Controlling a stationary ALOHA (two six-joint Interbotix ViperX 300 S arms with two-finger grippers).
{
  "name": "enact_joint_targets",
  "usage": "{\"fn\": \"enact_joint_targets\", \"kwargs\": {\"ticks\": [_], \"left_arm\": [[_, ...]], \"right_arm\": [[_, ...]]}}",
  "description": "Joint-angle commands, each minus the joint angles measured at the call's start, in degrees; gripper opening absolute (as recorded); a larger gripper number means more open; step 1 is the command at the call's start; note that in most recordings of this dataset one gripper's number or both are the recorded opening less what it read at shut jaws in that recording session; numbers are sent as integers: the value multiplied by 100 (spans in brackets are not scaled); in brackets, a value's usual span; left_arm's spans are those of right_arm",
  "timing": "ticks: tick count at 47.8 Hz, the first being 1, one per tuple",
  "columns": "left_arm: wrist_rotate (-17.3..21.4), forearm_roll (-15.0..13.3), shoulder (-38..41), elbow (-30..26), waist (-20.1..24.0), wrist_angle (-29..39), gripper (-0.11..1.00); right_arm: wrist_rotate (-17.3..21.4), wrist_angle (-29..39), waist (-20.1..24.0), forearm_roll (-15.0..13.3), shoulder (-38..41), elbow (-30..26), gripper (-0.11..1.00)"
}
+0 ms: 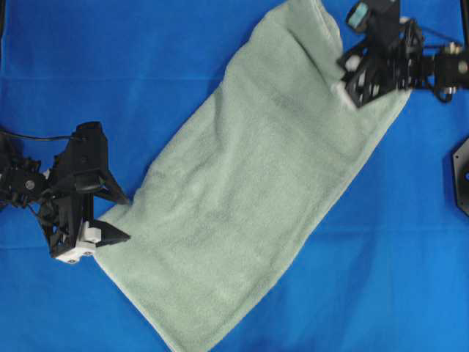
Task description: Fold a bath towel.
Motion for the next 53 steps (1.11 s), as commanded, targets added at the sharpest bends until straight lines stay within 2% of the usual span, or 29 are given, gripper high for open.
{"fn": "enact_joint_targets", "kwargs": {"ticks": [1,8,15,26,34,41,53], "left_arm": [[18,18,-26,-97,0,-44,76],[105,18,-26,-97,9,-53,76],[308,18,-26,-105,0,-62,76],[369,18,-26,-97,0,-70,76],[422,18,-26,-97,-44,-70,76],[466,18,-26,-97,-132,-79,76],[475,18,-26,-97,-193,-141,76]], "right_arm": [[149,360,650,176,-53,-255,12],[545,729,1564,281,360,-659,12],[870,984,2329,281,984,-1380,12],[1037,1477,2988,360,1916,-2549,12],[1116,1591,3085,360,2329,-2918,12],[1239,1468,3050,369,2364,-2909,12],[1389,809,3138,413,2399,-2716,12]]}}
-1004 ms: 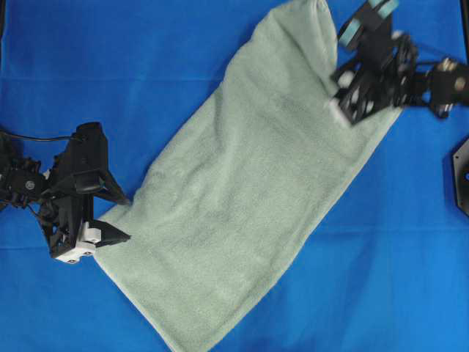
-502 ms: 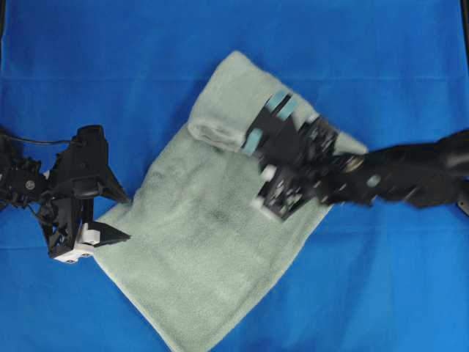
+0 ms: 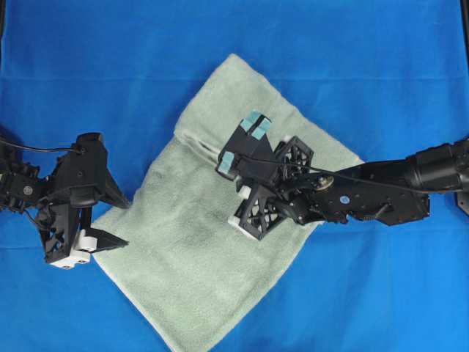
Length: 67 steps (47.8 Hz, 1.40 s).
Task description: Fold a bath towel.
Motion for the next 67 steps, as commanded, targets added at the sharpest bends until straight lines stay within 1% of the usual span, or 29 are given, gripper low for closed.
{"fn": "enact_joint_targets", "kwargs": {"ticks": [1,6,8,9,10,14,16,18,20,23,28,31,39,44,51,55,57,67], "left_arm": [[9,18,-26,-97,-26,-62,76],[9,18,-26,-97,-18,-62,76],[18,18,-26,-97,-26,-62,76],[18,18,-26,-97,-18,-62,76],[26,18,-26,-97,-18,-62,76],[35,18,-26,-105,-26,-88,76],[53,18,-26,-105,-26,-97,76],[97,18,-26,-105,-26,-114,76],[167,18,-26,-105,-26,-123,76],[308,18,-26,-105,-62,-167,76],[650,18,-26,-114,-149,-299,76],[870,18,-26,-123,-202,-378,76],[1529,18,-26,-141,-413,-519,76],[2145,18,-18,-193,-650,-536,76],[3533,-9,141,-352,-1266,-510,76],[3973,-53,369,-527,-1468,-457,76],[4113,-53,536,-668,-1547,-369,76],[4157,-44,1336,-1327,-1600,554,76]], "right_arm": [[26,-167,53,35,-70,-9,12],[53,-70,70,105,-53,35,12],[53,9,79,114,-62,26,17],[53,62,88,105,-62,18,22],[53,97,97,105,-62,9,30],[44,299,141,62,-88,-44,55],[26,431,167,26,-158,-97,64],[0,519,211,-18,-264,-132,68],[-26,580,246,-62,-387,-158,67],[-35,650,299,-202,-633,-141,63],[-35,765,334,-439,-1081,0,63],[-26,861,308,-571,-1424,211,63],[9,1028,18,-615,-2215,958,63],[53,932,-220,-606,-2672,1459,63],[123,747,-378,-606,-3085,1863,63],[158,712,-413,-606,-3155,1969,63],[176,712,-422,-606,-3155,2004,63],[229,668,-422,-606,-3085,2013,63]]}}
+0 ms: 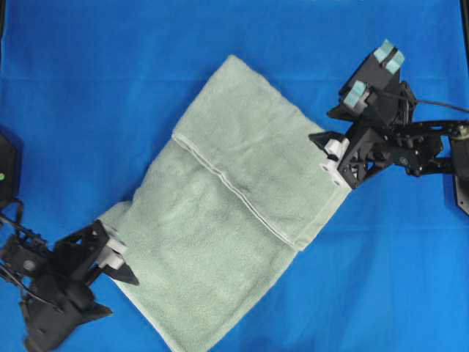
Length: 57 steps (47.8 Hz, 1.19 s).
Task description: Fold a bath towel.
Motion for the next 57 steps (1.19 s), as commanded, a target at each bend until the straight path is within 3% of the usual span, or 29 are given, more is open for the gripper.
{"fn": "enact_joint_targets", "kwargs": {"ticks": [1,17,28,32,42,57], "left_arm": [[53,9,316,-378,-9,352,76],[149,18,1626,-756,185,404,76],[255,35,1740,-703,308,229,73],[334,35,1723,-668,325,264,62],[352,35,1696,-694,483,439,8],[483,88,1099,-1433,940,1626,6]], "right_arm": [[9,-35,0,-26,-18,-53,63],[18,-132,26,-26,53,-35,63],[18,-299,53,-18,202,-35,63],[18,-299,53,-18,237,-44,63],[9,-299,123,-26,237,-35,63],[9,-229,264,-26,-26,158,63]]}}
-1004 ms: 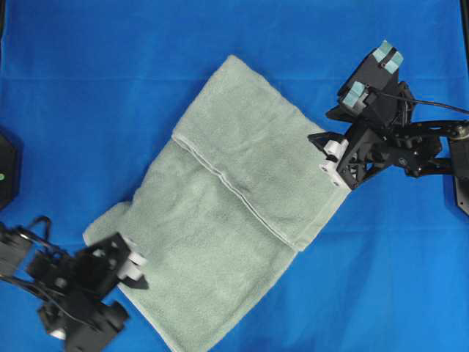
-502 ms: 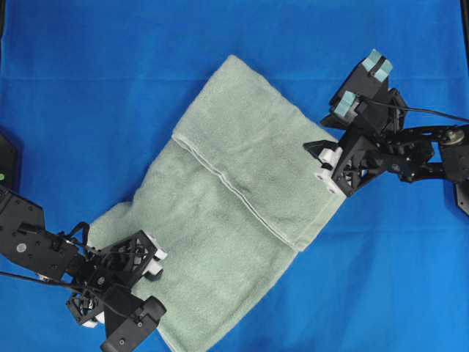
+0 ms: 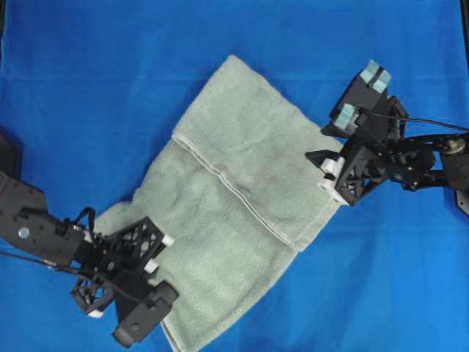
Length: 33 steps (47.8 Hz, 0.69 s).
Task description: Fold a bath towel.
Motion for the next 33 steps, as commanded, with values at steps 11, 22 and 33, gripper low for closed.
{"fn": "enact_joint_targets", "kwargs": {"ticks": [11,22,33], "left_arm": [[976,53,-738,-1037,729,844,6],[2268,44,-413,-1802,1863,905,6],[3349,9,554,-2839,2777,826,6]], "right_arm": [[0,53,44,-35,-703,387,63],[-9,413,70,-26,-1336,712,63],[-35,729,62,-35,-1617,844,63]]}}
